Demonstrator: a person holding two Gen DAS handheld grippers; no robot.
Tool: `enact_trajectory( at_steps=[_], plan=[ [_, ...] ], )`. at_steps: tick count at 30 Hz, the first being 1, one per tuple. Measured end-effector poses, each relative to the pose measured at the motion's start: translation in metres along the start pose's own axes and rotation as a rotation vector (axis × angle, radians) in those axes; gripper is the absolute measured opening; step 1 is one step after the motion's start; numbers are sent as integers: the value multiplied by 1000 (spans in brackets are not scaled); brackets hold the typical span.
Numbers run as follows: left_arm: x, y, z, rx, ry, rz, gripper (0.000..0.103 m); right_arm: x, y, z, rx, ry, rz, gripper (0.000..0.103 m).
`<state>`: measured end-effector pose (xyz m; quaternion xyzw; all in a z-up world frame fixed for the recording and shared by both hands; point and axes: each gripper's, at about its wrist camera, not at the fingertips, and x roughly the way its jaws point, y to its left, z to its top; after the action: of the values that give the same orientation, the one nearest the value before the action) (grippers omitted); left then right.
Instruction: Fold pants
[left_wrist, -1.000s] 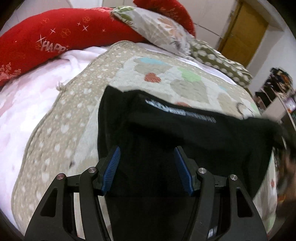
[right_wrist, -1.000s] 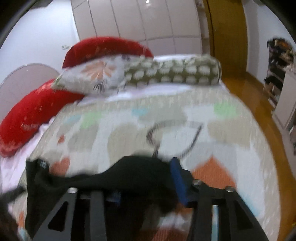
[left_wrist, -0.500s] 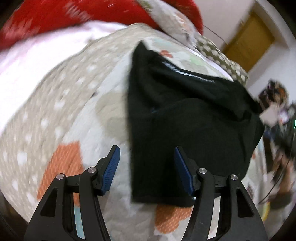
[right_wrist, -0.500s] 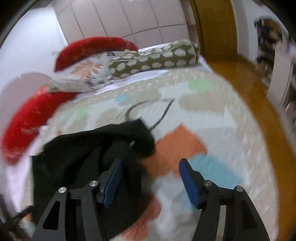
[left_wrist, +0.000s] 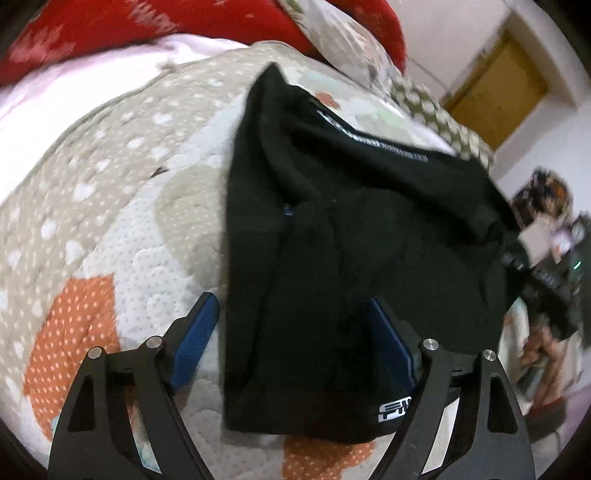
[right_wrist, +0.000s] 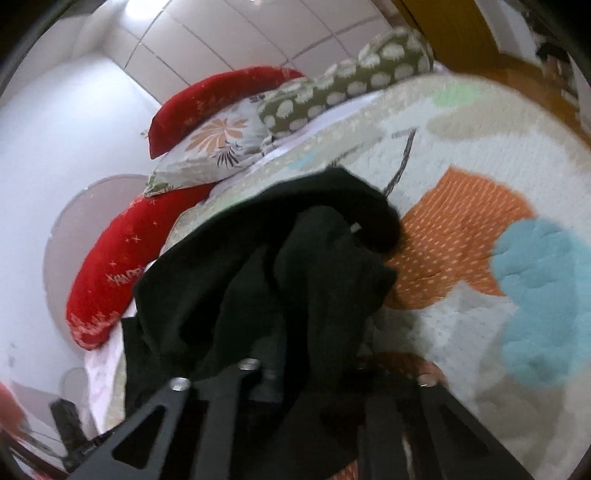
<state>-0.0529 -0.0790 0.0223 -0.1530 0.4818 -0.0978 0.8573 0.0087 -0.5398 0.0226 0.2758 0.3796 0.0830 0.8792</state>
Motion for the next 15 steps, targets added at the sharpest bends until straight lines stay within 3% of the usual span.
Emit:
enact_trajectory(
  at_steps=[1, 2, 4, 9, 12, 14, 15],
  plan=[
    [0, -7, 2, 28, 16, -23, 53, -9, 1, 0, -6, -18, -5, 4],
    [-1, -10, 3, 45, 35, -49, 38, -19, 5, 0, -11, -44, -8, 4],
    [-6, -12, 6, 52, 62, -110, 38, -45, 13, -1, -15, -90, 5, 3],
    [-44, 3, 21, 49, 3, -185, 38, -106, 44, -26, -73, -110, 36, 3],
    [-66, 21, 28, 34, -45, -153, 38, -136, 56, -61, -71, -78, 99, 3],
    [-67, 33, 27, 28, -46, -115, 38, -143, 58, -93, -88, -12, 62, 3],
    [-64, 42, 25, 7, -31, -101, 38, -141, 52, -109, -81, 35, -6, 4]
  ],
)
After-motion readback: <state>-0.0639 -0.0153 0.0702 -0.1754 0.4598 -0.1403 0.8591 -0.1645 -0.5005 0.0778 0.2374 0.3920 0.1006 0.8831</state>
